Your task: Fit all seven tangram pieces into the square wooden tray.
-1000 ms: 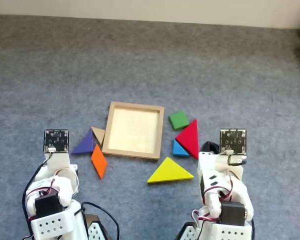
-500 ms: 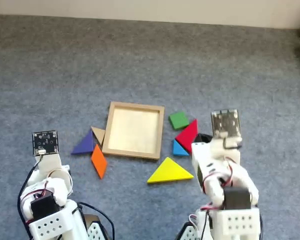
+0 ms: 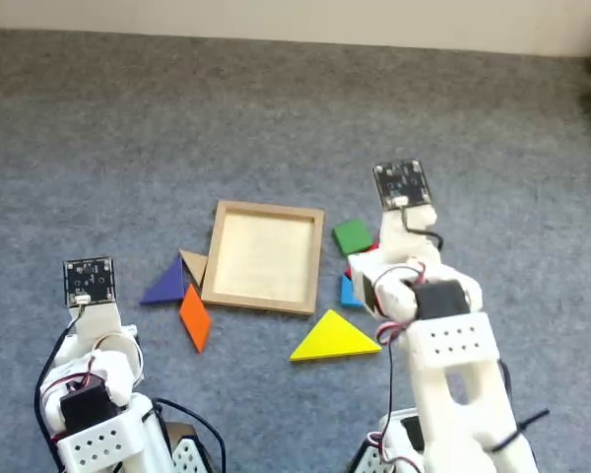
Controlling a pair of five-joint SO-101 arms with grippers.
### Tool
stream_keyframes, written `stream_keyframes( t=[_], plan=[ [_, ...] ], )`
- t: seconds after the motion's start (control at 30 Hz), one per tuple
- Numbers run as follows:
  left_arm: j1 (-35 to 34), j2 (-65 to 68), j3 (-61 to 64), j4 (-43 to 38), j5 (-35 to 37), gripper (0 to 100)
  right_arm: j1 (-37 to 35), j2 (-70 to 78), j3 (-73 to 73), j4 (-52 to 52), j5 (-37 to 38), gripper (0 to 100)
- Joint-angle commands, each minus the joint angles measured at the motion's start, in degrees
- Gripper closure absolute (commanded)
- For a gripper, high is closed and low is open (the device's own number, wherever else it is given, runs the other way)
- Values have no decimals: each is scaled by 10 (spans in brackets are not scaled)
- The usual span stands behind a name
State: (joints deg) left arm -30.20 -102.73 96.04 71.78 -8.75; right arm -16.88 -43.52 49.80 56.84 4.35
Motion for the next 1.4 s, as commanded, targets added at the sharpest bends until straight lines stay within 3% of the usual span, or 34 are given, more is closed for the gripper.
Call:
stream_keyframes(
  t=[0.0,0.17,0.4,0.63,1.03,1.23,1.37],
  plan=[
    [-7,-18,11,2,5,993,-17,42,-65,-10,-11,988],
    [-7,-18,11,2,5,993,-18,116,-106,-10,-24,961],
    [-7,-18,11,2,5,993,-18,195,-116,-10,-63,793],
    [-7,-18,11,2,5,993,-18,255,-116,-15,-67,700],
    [-7,-18,11,2,5,993,-20,313,-117,-94,-68,689],
    [-8,-18,11,2,5,993,-53,314,-116,-95,-69,689],
    [-8,-18,11,2,5,993,-54,315,-116,-96,-101,683]
  ],
)
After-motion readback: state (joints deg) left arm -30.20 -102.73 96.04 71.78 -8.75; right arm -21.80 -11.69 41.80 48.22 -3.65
